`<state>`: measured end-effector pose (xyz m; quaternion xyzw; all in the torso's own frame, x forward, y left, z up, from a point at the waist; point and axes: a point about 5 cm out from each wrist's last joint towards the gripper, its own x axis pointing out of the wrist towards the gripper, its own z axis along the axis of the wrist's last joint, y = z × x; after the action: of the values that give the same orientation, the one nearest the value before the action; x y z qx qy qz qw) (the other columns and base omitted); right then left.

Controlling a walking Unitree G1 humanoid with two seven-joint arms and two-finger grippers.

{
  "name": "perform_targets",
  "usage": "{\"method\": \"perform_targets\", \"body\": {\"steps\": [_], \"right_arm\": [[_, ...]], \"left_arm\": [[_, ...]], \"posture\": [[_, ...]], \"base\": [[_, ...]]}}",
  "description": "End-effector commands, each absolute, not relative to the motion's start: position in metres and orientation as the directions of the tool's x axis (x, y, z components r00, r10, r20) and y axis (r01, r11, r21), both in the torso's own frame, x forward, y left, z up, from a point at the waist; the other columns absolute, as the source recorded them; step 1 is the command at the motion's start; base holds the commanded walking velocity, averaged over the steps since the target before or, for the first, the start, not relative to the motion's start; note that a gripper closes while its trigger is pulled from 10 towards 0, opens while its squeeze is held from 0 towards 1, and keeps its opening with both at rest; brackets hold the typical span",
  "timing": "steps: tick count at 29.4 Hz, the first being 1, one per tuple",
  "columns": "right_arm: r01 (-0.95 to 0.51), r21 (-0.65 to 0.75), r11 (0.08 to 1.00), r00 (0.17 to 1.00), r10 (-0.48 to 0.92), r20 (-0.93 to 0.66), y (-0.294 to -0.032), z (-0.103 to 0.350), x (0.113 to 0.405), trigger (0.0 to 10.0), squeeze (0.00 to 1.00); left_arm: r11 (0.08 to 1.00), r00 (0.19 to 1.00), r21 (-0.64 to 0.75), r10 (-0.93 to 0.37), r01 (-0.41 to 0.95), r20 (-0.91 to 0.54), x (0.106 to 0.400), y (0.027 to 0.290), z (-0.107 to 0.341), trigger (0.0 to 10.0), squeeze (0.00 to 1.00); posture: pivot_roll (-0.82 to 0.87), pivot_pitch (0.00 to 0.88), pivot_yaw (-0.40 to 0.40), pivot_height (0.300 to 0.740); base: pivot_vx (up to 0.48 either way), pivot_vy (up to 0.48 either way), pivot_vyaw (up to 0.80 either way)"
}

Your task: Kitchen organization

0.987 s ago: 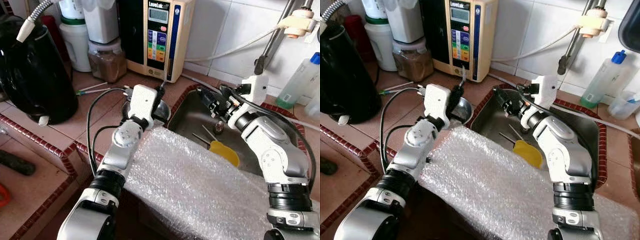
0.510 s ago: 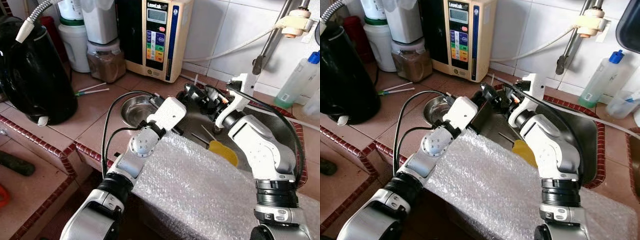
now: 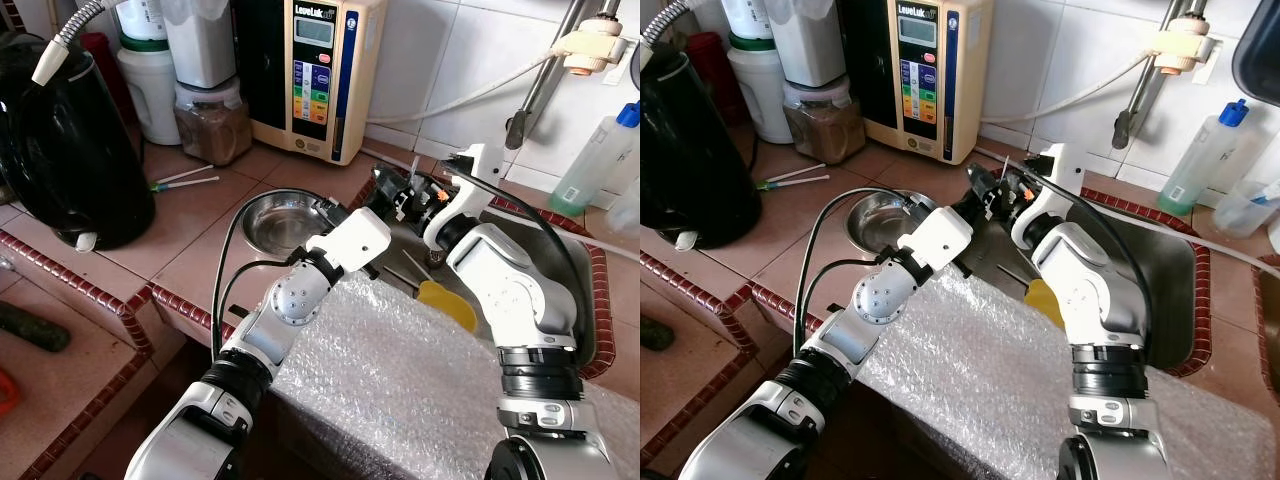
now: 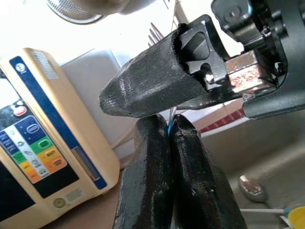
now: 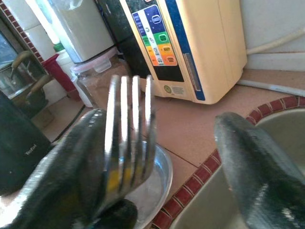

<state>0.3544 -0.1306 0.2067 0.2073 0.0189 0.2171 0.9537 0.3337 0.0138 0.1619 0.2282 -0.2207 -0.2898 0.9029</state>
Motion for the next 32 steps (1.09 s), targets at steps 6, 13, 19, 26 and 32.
{"method": "perform_targets", "body": {"steps": [6,13,19,26,32], "right_arm": [[-0.297,0.378,0.877,0.95,0.311,0.025,-0.149,0.214,0.361,0.0,0.0],[-0.271,0.368,0.89,0.958,0.287,0.012,-0.153,0.214,0.364,0.0,0.0],[-0.224,0.366,0.903,0.969,0.247,-0.015,-0.158,0.211,0.367,0.0,0.0],[-0.216,0.365,0.906,0.97,0.242,-0.024,-0.158,0.209,0.367,0.0,0.0],[-0.215,0.361,0.907,0.969,0.244,-0.035,-0.156,0.208,0.368,0.0,0.0]], "left_arm": [[0.733,0.766,0.573,-0.587,0.366,0.262,0.338,0.018,0.16,10.0,0.0],[0.738,0.782,0.585,-0.565,0.337,0.263,0.34,0.02,0.159,10.0,0.0],[0.733,0.792,0.618,-0.543,0.284,0.28,0.342,0.022,0.161,10.0,0.0],[0.721,0.819,0.662,-0.496,0.204,0.288,0.345,0.027,0.16,10.0,0.0],[0.733,0.859,0.668,-0.42,0.131,0.293,0.351,0.036,0.159,10.0,0.0]], "posture": [[0.04,0.0,-0.012,0.74],[0.04,0.0,-0.014,0.74],[0.04,0.0,-0.011,0.74],[0.04,0.0,-0.013,0.74],[0.04,0.0,-0.017,0.74]], "base": [[0.0,0.0,0.0],[0.0,0.0,0.0],[0.0,0.0,0.0],[0.0,0.0,0.0],[0.0,0.0,0.0]]}}
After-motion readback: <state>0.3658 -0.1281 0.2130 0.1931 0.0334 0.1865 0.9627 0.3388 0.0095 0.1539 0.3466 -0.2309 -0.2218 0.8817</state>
